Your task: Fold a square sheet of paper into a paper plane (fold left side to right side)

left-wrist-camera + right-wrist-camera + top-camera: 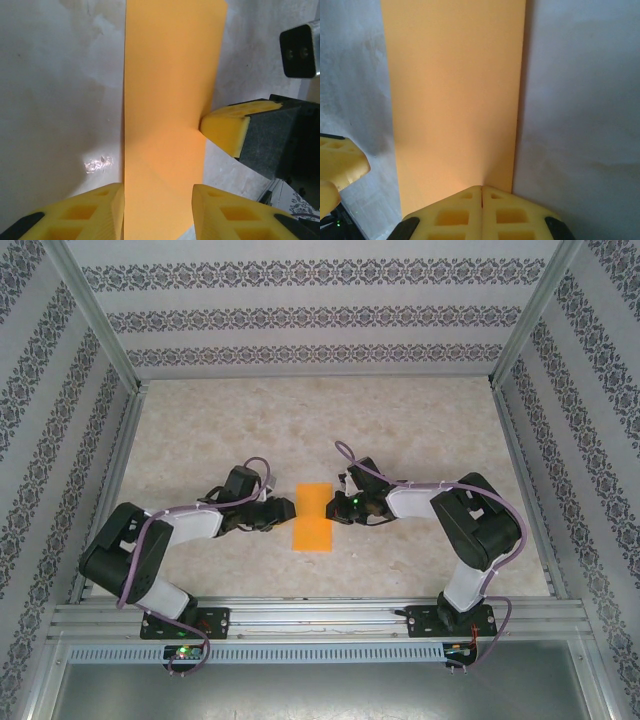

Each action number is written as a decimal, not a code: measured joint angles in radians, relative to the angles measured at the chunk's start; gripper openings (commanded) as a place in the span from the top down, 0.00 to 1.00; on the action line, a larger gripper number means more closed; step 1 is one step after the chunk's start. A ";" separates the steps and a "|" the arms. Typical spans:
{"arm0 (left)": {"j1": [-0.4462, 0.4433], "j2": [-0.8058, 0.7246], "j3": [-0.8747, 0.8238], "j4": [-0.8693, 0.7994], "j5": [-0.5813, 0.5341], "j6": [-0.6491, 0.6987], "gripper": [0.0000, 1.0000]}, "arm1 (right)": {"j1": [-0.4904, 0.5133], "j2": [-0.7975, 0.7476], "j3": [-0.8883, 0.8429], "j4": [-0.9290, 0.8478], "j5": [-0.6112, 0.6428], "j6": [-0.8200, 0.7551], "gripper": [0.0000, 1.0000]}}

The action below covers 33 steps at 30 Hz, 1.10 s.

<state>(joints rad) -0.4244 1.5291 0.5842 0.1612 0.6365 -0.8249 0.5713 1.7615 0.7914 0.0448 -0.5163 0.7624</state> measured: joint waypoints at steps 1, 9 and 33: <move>-0.001 0.009 0.011 -0.007 0.000 0.003 0.62 | 0.000 0.000 0.001 -0.003 -0.001 -0.006 1.00; -0.008 0.039 0.070 -0.072 -0.005 0.037 0.63 | 0.000 0.000 0.003 -0.007 -0.002 -0.023 1.00; -0.027 0.132 0.123 -0.151 0.006 0.081 0.71 | -0.007 0.000 0.003 -0.010 -0.006 -0.033 1.00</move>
<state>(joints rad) -0.4515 1.6611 0.7074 0.0105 0.6430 -0.7437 0.5644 1.7615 0.7940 0.0345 -0.5220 0.7292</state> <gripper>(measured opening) 0.294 0.065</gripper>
